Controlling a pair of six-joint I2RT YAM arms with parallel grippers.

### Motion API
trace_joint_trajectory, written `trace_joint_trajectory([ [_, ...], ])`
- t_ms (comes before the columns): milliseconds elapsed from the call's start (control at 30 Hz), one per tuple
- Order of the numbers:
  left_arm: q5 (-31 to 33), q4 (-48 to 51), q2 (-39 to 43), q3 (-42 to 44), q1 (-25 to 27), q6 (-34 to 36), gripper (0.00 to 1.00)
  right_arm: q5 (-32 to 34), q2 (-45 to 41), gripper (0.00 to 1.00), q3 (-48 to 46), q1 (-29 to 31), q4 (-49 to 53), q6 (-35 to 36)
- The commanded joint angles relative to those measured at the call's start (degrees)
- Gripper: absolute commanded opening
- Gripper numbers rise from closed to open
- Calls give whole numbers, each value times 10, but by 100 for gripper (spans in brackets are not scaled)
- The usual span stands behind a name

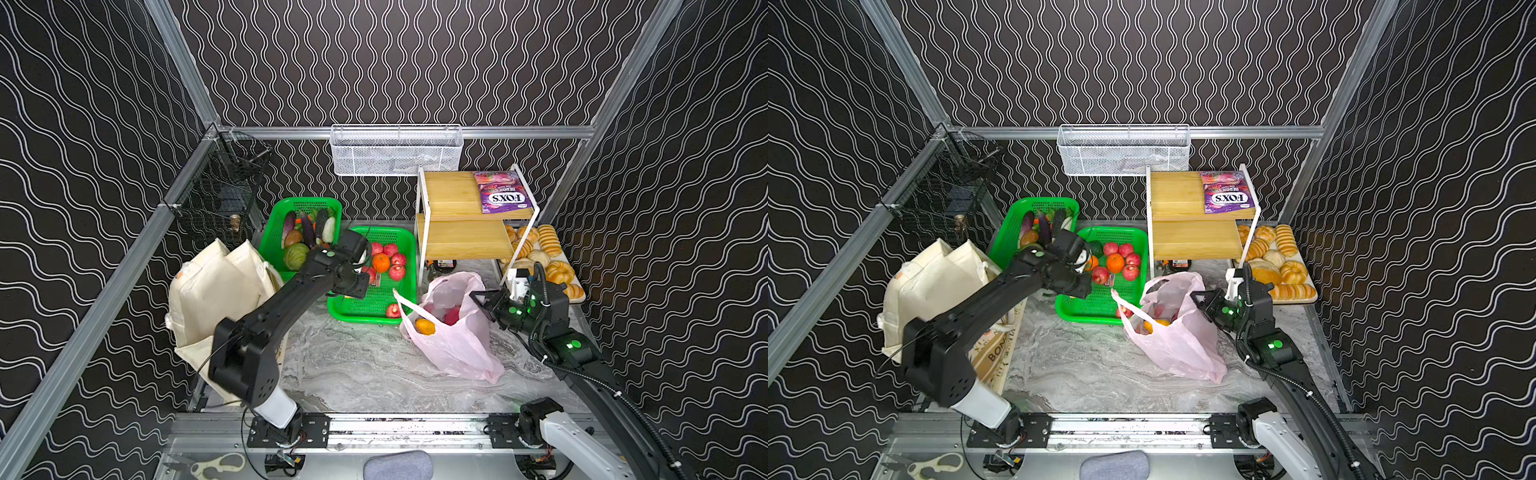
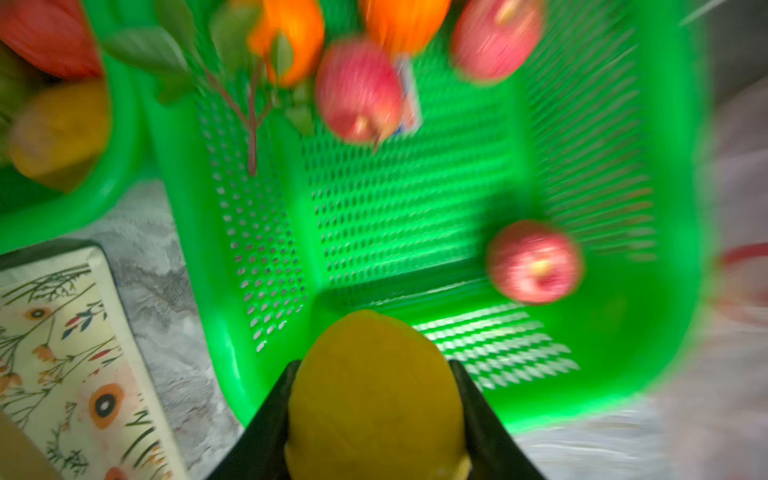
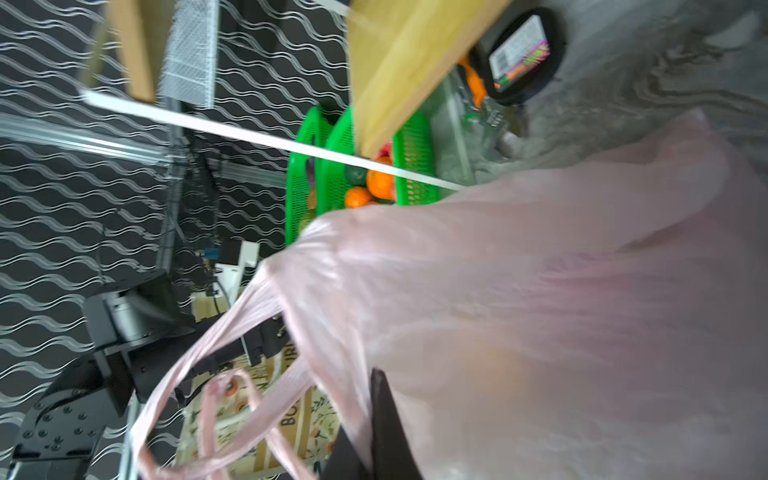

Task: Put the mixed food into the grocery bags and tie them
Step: 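Lift the yellow pear with the left gripper toward the pink bag, then lower the pear into the pink bag and open the left gripper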

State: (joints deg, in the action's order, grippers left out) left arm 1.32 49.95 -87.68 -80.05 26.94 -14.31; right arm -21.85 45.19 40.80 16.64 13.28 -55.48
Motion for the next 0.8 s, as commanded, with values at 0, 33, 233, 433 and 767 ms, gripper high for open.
trace_joint_trajectory([
  [0,-96,-24,34,-4,2,-54,41,-28,4,6,24,0,0,17],
  [33,-117,-25,44,-3,5,-63,41,-37,9,6,31,0,13,27],
  [233,-189,-9,119,54,10,-69,43,-75,9,6,7,0,-11,23],
  [433,-318,-98,147,150,10,-68,44,-61,-10,6,-22,0,-68,-24],
  [767,-420,-256,110,202,42,-118,45,-60,13,5,-1,0,-69,-33],
])
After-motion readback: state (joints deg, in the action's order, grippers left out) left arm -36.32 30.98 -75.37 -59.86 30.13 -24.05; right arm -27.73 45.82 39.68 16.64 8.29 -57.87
